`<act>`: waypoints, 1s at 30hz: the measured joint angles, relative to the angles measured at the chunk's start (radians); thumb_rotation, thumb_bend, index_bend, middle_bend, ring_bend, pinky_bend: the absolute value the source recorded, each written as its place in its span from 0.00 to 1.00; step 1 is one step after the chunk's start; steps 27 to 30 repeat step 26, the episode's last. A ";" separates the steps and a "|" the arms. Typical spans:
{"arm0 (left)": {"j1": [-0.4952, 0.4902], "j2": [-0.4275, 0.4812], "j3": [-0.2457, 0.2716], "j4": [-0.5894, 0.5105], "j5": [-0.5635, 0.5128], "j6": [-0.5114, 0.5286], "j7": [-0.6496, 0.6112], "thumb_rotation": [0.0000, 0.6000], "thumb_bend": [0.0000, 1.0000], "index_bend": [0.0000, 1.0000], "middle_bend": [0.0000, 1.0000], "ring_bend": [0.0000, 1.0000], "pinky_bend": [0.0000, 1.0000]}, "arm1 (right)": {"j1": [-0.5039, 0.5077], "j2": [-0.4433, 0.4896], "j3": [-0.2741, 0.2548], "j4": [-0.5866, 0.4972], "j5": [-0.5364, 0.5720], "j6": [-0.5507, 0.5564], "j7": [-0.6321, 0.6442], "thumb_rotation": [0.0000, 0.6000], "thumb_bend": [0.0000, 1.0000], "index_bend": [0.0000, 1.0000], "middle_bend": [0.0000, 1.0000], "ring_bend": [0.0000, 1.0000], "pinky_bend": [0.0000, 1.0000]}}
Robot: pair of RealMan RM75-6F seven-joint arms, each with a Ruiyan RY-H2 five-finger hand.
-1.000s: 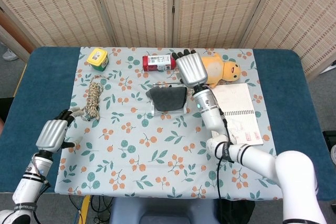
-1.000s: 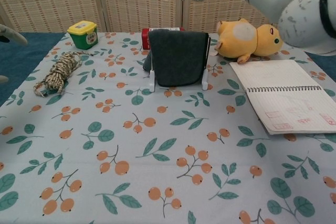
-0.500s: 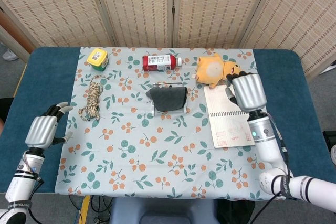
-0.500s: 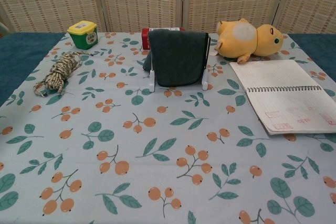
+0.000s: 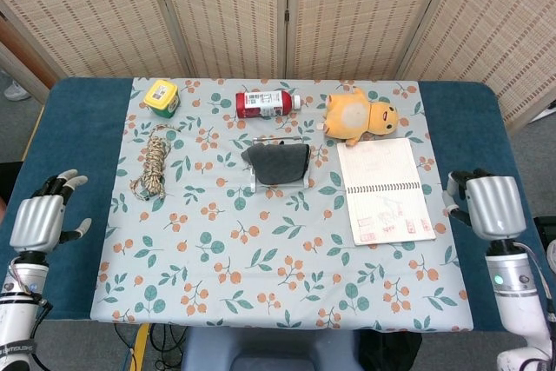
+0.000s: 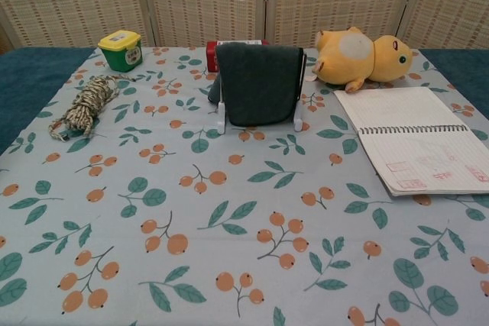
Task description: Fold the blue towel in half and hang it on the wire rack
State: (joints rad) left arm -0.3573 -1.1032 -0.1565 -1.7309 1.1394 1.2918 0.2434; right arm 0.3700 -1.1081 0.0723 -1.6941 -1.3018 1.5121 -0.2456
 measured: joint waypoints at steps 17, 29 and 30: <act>0.110 0.025 0.052 -0.081 0.094 0.148 0.013 1.00 0.25 0.21 0.15 0.14 0.27 | -0.220 0.026 -0.075 0.077 -0.089 0.093 0.229 1.00 0.35 0.63 0.69 0.56 0.71; 0.139 0.004 0.068 -0.098 0.150 0.188 0.036 1.00 0.25 0.21 0.15 0.14 0.27 | -0.257 0.061 -0.092 0.074 -0.113 0.051 0.295 1.00 0.35 0.63 0.69 0.56 0.71; 0.139 0.004 0.068 -0.098 0.150 0.188 0.036 1.00 0.25 0.21 0.15 0.14 0.27 | -0.257 0.061 -0.092 0.074 -0.113 0.051 0.295 1.00 0.35 0.63 0.69 0.56 0.71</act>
